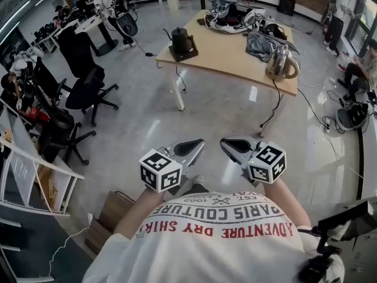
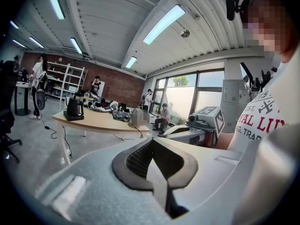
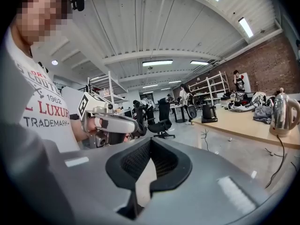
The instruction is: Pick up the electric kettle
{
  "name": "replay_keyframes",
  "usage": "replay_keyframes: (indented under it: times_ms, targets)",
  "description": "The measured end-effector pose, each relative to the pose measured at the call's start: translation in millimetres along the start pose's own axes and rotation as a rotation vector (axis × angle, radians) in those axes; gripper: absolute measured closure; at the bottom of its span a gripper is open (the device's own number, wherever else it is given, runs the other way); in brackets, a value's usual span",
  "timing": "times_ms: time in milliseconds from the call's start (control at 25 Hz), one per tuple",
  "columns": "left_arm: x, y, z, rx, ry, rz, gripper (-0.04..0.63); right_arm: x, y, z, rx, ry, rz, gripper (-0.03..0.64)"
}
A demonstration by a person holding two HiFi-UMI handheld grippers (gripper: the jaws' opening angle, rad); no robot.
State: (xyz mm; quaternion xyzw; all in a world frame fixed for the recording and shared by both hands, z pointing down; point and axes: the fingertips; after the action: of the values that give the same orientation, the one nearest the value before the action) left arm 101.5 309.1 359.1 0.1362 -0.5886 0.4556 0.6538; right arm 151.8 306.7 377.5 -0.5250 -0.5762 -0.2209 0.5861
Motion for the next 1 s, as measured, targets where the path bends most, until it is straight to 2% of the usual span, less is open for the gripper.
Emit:
replay_keyframes:
  times_ms: [280, 560, 760, 1000]
  targets:
    - [-2.6, -10.6, 20.7, 0.009, 0.019, -0.001, 0.594, -4.6, -15.3, -19.2, 0.003, -0.008, 0.007, 0.615]
    - [-9.5, -30.4, 60.8, 0.021, 0.025, 0.004, 0.594, -8.5, -45.9, -51.8, 0.005, -0.02, 0.017, 0.615]
    - [-17.1, -48.6, 105.7, 0.036, 0.035, 0.022, 0.594, -16.7, -79.4, -86.9, 0.013, -0.042, 0.031, 0.615]
    - [-34.1, -67.1, 187.0, 0.041, 0.072, 0.048, 0.594, -37.6, -136.1, -140.4, 0.024, -0.082, 0.056, 0.615]
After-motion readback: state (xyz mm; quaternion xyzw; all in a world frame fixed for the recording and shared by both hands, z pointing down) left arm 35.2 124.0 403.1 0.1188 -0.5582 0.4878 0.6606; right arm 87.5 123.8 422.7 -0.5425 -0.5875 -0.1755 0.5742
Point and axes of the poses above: the fingertips, and each gripper's own axes: y backward along the fingers, z to its left, x out of its underside, and after that the axes turned 6 degrees about z, right-handed
